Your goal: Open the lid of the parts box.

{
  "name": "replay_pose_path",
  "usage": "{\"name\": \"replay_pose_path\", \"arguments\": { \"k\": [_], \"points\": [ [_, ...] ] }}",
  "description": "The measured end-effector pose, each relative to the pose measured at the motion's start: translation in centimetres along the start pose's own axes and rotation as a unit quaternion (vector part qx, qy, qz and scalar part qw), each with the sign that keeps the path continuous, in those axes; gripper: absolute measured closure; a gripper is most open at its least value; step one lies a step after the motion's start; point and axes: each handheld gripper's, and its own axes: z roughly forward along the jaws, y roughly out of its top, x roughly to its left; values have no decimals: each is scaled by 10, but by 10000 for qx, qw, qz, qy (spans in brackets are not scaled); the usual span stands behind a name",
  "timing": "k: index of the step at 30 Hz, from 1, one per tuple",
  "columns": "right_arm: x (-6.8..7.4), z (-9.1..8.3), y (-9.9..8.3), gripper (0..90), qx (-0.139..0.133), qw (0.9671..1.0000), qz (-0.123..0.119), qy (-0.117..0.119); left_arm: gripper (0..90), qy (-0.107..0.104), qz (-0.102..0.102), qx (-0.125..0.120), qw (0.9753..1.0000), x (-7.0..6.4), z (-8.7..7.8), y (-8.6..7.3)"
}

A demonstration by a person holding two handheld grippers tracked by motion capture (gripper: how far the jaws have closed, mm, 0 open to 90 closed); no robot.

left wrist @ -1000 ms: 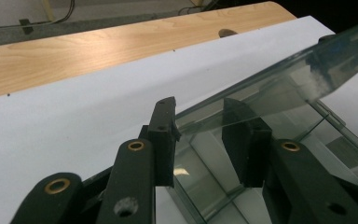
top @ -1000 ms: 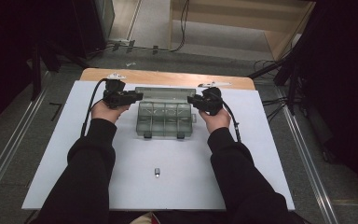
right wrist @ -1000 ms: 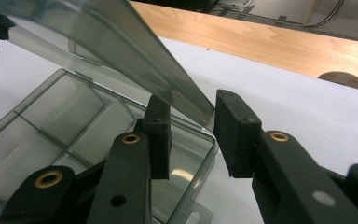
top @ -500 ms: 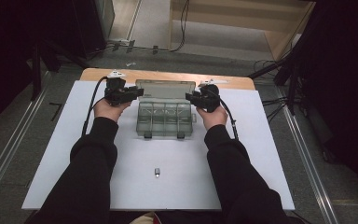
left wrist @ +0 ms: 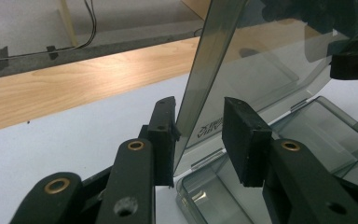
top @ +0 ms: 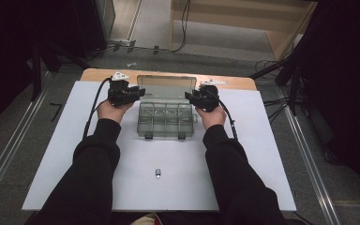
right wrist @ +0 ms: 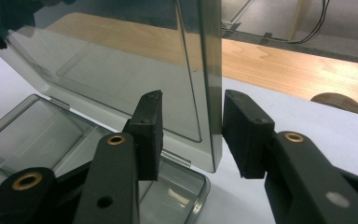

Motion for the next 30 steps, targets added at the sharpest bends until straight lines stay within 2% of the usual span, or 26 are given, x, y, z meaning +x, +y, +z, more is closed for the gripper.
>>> {"name": "replay_pose_path", "arguments": {
  "k": [6,12,16,20,23,30],
  "points": [
    [1,5,-2,551,-82,9999,17,-79,658,50,-87,66,9999,2,8,-6],
    [1,9,-4,551,-86,9999,13,-118,657,86,-169,-21,9998,2,11,-9],
    [1,12,-6,552,-21,9999,13,-143,657,190,-39,12,9998,1,15,-14],
    [1,15,-8,553,10,9998,-40,-198,656,193,-72,98,9997,2,19,-17],
    [1,17,-9,552,0,9998,4,-205,646,250,-6,147,9996,1,22,-19],
    [2,19,-10,563,28,9996,-15,-295,665,285,-49,93,9995,1,25,-21]
  ]
}}
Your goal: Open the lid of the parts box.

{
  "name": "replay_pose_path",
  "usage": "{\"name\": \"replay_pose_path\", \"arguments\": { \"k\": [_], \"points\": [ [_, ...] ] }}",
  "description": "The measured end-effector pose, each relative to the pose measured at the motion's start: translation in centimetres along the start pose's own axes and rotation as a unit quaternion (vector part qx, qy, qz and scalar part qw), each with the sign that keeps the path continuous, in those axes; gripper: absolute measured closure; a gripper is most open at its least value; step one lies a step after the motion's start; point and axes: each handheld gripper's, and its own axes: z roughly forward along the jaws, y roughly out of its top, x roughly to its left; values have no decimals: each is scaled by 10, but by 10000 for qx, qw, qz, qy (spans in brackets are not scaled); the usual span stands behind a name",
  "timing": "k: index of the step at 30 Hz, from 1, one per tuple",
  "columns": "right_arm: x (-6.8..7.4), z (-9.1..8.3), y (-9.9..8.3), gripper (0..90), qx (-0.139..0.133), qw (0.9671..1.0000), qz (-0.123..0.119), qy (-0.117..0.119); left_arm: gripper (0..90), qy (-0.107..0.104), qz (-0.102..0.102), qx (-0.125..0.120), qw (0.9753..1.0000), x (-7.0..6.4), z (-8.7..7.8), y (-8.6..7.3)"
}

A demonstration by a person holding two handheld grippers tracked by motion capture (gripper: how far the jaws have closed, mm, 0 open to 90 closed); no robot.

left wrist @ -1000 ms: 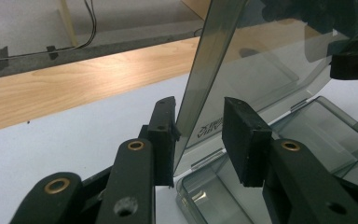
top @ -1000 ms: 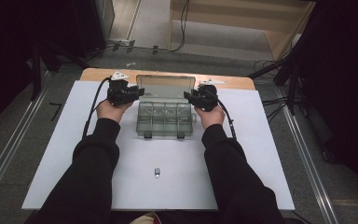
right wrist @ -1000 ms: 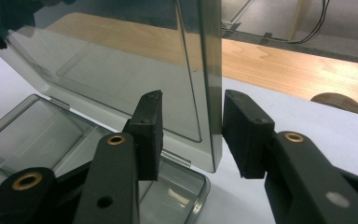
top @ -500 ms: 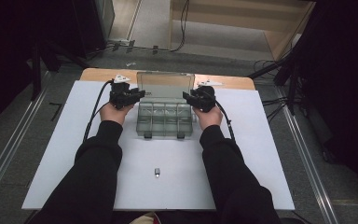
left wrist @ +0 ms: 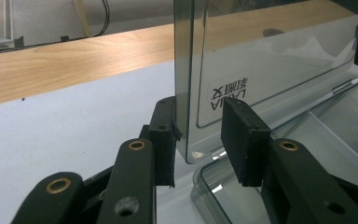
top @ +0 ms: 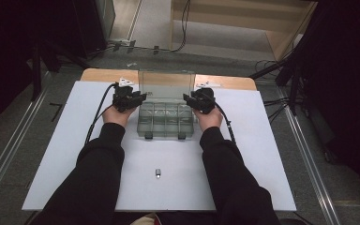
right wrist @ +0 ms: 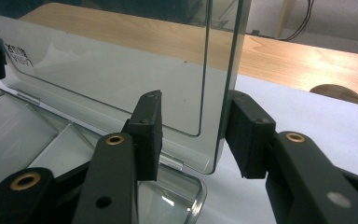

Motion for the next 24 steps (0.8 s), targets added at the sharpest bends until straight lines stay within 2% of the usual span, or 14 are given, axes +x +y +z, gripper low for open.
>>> {"name": "replay_pose_path", "arguments": {
  "k": [9,14,24],
  "points": [
    [0,0,-1,565,35,10000,24,-42,659,-19,-123,-29,9999,1,3,-1],
    [1,4,-3,565,-18,9999,52,-124,645,-29,-277,-51,9996,1,6,-1],
    [1,9,-5,557,-65,9997,112,-184,585,-22,-349,-69,9994,-1,9,-2]
  ]
}}
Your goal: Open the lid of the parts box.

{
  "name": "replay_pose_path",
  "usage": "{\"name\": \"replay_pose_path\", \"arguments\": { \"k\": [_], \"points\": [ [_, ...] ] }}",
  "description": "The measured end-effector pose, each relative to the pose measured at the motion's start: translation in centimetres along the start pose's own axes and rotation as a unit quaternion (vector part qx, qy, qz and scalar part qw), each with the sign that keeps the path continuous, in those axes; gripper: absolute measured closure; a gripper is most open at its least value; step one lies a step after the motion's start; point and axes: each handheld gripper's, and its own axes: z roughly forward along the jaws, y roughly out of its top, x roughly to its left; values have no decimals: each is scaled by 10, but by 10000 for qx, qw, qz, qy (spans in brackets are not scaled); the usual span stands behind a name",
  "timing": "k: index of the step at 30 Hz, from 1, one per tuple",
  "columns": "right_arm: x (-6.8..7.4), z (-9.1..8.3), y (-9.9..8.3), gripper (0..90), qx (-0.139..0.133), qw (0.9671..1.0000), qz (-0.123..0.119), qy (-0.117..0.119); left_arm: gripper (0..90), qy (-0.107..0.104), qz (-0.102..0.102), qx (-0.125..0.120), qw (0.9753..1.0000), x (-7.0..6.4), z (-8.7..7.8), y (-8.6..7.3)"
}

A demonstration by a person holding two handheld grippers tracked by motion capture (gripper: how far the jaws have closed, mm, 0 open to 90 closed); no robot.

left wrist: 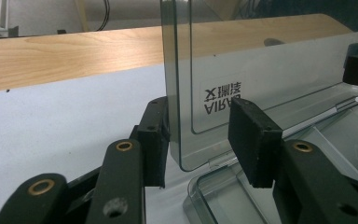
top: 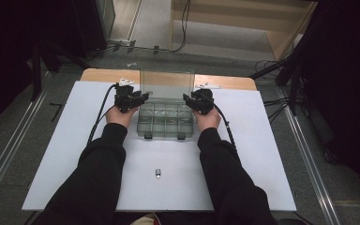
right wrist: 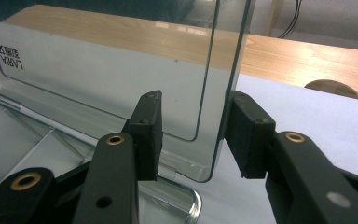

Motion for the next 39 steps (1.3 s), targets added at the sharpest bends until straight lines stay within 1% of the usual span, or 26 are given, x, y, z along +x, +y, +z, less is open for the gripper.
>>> {"name": "replay_pose_path", "arguments": {
  "k": [3,7,10,15,19,23,24,27,28,29,31,36,38,39],
  "points": [
    [0,2,-1,549,-11,10000,-7,-13,558,11,-5,-3,10000,-1,2,0],
    [0,3,-1,539,3,10000,66,-3,521,7,-25,-14,10000,-2,4,-1],
    [0,4,-2,527,12,10000,84,-16,473,-53,-87,-31,9999,-3,6,-2],
    [1,6,-3,503,42,9999,97,-27,433,-2,-45,-19,10000,-4,9,-3],
    [1,7,-4,494,69,9998,161,-8,403,-1,-70,-20,10000,-5,11,-4],
    [1,8,-5,479,124,9998,146,-15,391,4,-74,5,10000,-5,12,-4],
    [1,9,-5,471,151,9998,152,-10,391,-1,-115,23,9999,-5,13,-5],
    [1,9,-5,460,188,9996,195,35,387,-6,-130,27,9999,-5,14,-5],
    [-1,10,-5,459,232,9994,255,81,387,19,-125,83,9999,-5,15,-6],
    [-1,10,-5,459,232,9994,255,81,387,19,-125,83,9999,-5,15,-6],
    [-2,12,-4,451,337,9989,314,115,383,41,-147,121,9998,-5,16,-7],
    [-2,13,-4,435,389,9988,268,113,381,-75,-302,134,9994,-1,17,-8],
    [-3,13,-4,433,416,9985,328,158,377,-116,-396,133,9991,-1,18,-9],
    [-3,14,-4,431,450,9982,362,174,376,-116,-396,133,9991,-1,18,-9]
  ]
}}
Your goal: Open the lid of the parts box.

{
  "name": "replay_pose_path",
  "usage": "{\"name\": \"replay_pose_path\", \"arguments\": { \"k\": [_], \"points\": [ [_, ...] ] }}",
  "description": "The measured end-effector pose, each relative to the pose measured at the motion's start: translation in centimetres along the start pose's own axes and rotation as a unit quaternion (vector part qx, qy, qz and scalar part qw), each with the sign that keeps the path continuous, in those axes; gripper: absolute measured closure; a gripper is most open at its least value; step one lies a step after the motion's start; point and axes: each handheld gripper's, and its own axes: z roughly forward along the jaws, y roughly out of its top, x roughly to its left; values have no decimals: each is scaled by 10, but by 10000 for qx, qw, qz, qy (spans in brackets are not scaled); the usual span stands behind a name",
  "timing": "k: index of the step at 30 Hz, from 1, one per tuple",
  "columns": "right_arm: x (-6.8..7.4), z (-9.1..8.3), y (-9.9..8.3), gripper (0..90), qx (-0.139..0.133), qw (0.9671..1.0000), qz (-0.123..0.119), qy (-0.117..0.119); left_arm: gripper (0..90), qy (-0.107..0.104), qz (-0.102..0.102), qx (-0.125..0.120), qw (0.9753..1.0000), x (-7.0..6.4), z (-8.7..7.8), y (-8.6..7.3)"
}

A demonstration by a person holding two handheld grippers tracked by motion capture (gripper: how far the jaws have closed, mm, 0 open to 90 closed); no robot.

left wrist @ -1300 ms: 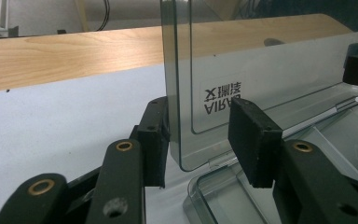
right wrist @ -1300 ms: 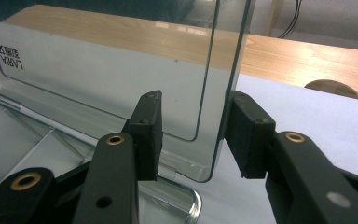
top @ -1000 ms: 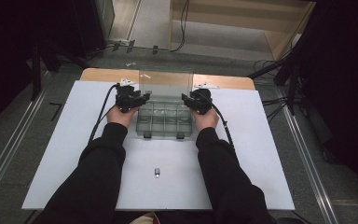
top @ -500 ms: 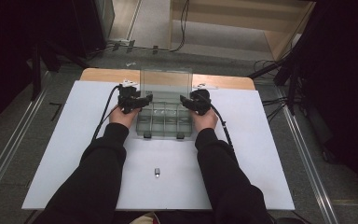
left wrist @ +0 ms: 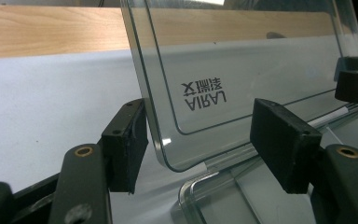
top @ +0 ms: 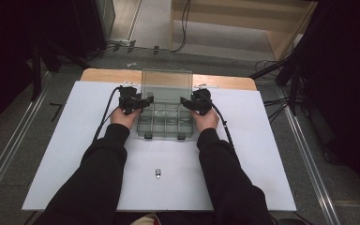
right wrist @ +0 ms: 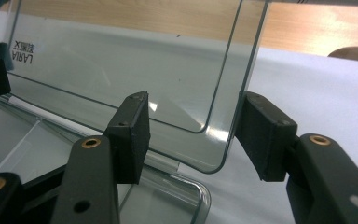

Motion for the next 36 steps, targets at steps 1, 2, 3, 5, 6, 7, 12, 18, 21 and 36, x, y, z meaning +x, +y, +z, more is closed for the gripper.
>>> {"name": "replay_pose_path", "arguments": {
  "k": [1,2,3,5,6,7,12,18,21,36],
  "points": [
    [-1,0,0,426,12,10000,29,23,375,-60,-76,22,10000,2,0,0],
    [-1,1,0,420,24,10000,43,20,375,-85,-116,22,9999,2,1,0],
    [-1,1,0,415,34,10000,58,12,373,-85,-116,22,9999,2,1,0],
    [-1,1,0,412,38,10000,51,9,373,-119,-204,38,9997,4,1,-1],
    [-1,1,1,403,47,10000,64,2,372,-154,-265,48,9995,5,1,-1],
    [-1,1,1,396,50,10000,73,-4,369,-157,-291,48,9994,5,1,-1],
    [-1,0,1,369,56,9999,118,-45,344,-53,-202,33,9998,4,1,0],
    [2,-3,2,344,71,9999,-6,-116,291,-87,-152,62,9998,2,-2,1],
    [5,-11,5,333,55,9999,-34,-127,289,-112,-156,69,9998,1,-7,5],
    [14,-55,8,316,55,9987,-98,503,289,-418,1,208,9989,-12,-38,19]
  ]
}}
